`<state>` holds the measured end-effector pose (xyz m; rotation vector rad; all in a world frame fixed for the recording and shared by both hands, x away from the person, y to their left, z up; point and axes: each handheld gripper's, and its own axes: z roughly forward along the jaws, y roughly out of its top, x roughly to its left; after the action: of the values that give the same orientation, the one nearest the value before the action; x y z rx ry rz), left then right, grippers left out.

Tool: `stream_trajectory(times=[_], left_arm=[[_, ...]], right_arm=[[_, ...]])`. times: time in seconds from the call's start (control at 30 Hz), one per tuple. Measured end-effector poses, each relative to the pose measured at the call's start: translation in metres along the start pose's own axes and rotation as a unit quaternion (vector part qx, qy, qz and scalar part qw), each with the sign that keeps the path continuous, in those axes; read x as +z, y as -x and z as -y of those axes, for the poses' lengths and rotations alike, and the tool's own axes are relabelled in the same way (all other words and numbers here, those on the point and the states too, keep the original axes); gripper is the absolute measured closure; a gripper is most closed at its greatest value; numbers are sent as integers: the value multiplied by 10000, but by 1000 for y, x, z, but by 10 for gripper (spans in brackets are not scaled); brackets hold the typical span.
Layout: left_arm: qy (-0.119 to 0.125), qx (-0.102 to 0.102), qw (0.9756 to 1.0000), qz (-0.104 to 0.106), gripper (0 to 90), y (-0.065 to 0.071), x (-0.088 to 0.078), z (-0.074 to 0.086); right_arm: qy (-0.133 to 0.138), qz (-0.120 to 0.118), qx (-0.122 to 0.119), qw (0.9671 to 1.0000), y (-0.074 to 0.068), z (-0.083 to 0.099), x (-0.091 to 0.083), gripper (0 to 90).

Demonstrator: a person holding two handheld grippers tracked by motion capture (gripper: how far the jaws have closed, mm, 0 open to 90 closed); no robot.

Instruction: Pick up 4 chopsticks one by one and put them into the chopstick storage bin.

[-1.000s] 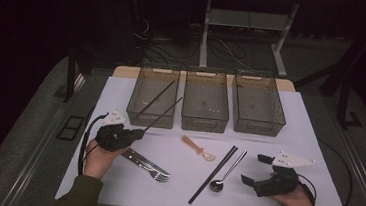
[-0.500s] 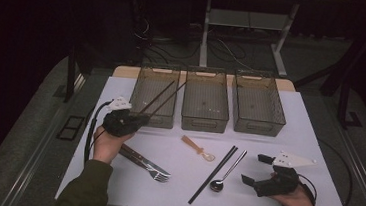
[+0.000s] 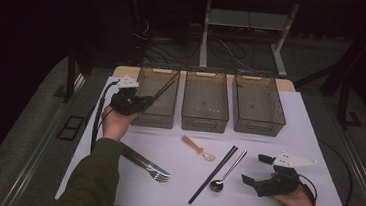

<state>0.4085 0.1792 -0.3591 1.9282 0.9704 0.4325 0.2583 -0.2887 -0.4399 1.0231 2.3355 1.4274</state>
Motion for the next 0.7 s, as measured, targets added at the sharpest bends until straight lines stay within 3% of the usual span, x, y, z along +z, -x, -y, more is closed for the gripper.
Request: stream_trajectory(times=[0.33,0.7], left_arm=[[-92,-97,9997,-184,840,-16,25,-11],[-509,-358,9965,-561,840,-37,48,-6]], right_arm=[[8,9,8,10000,-1,0,0,12],[31,-8,18,10000,-2,0,1,12]])
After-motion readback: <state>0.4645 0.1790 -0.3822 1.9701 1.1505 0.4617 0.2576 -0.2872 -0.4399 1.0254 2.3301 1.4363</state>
